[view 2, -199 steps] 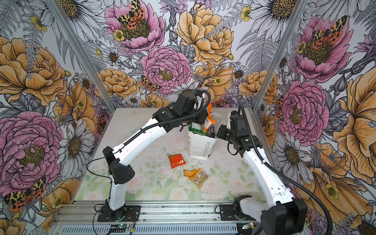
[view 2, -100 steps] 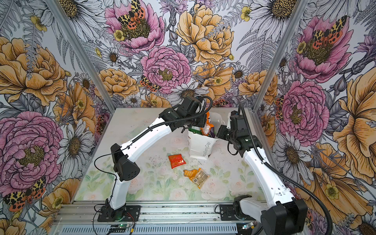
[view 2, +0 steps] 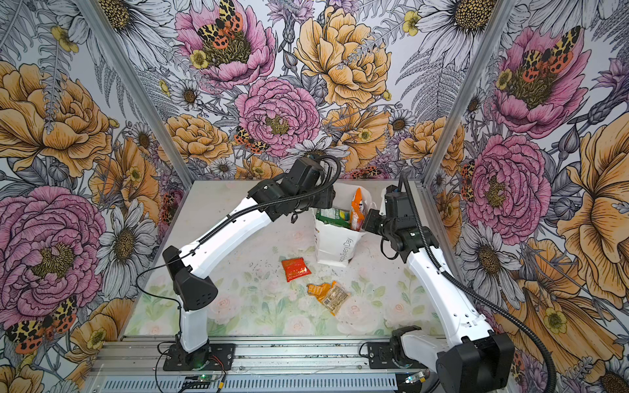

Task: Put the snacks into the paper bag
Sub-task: 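Push the orange pack into the bag with left gripper while right tilts bag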

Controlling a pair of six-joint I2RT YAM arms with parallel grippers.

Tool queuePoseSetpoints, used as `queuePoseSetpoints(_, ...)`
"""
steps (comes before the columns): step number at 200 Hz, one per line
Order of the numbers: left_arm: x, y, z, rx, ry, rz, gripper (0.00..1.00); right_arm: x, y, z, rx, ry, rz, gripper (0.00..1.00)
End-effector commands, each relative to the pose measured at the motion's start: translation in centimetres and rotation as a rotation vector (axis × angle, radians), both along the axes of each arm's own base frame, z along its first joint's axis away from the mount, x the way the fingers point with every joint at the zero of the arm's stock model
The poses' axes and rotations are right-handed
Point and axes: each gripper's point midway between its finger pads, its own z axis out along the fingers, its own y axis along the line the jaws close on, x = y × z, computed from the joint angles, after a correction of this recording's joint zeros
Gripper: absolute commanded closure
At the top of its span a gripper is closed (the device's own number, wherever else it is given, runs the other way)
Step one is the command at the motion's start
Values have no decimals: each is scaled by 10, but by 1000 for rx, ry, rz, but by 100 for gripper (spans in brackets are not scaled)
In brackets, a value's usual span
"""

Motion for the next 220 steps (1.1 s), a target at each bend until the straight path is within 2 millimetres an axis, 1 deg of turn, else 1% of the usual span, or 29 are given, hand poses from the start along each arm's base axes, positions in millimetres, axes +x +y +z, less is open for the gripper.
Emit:
queuePoseSetpoints(1, 9, 43, 20, 13, -55, 142, 31, -2, -1, 6, -4, -17, 2, 100)
queuePoseSetpoints(19, 14, 57, 6, 30, -3, 187, 28, -1, 0, 8, 0, -20, 7, 100)
queuePoseSetpoints(32, 18, 60, -6, 29, 41, 191, 28, -1, 0, 10, -1, -24, 8, 100)
queuePoseSetpoints(46, 18, 54, -16, 22, 77, 166, 27, -1, 1, 10, 2, -25, 10, 100)
queuePoseSetpoints(88, 17, 37, -33, 0, 138, 125, 26, -2, 4, 9, 14, -18, 24, 100)
queuePoseSetpoints(90, 15, 32, -35, -8, 152, 103, 26, -2, 4, 9, 14, -18, 25, 100)
queuePoseSetpoints(103, 13, 21, -41, -19, 177, 70, 26, -2, 5, 10, 15, -19, 30, 100)
queuePoseSetpoints(128, 13, 10, -55, -17, 214, 42, 26, -2, 6, 12, 14, -25, 33, 100)
queuePoseSetpoints(136, 14, 8, -61, -14, 226, 41, 30, -2, 6, 12, 15, -26, 36, 100)
queuePoseSetpoints(163, 18, 9, -74, -10, 264, 55, 48, 1, 8, 11, 15, -20, 39, 100)
queuePoseSetpoints(176, 21, 10, -79, -5, 267, 61, 61, 3, 8, 9, 12, -13, 36, 100)
queuePoseSetpoints(191, 30, 15, -84, 19, 254, 99, 73, 7, 9, 11, 8, -14, 37, 100)
queuePoseSetpoints(203, 35, 18, -85, 13, 254, 115, 83, 12, 9, 16, -1, -26, 39, 100)
queuePoseSetpoints(220, 42, 20, -75, 6, 218, 137, 94, 22, 11, 23, -9, -37, 44, 100)
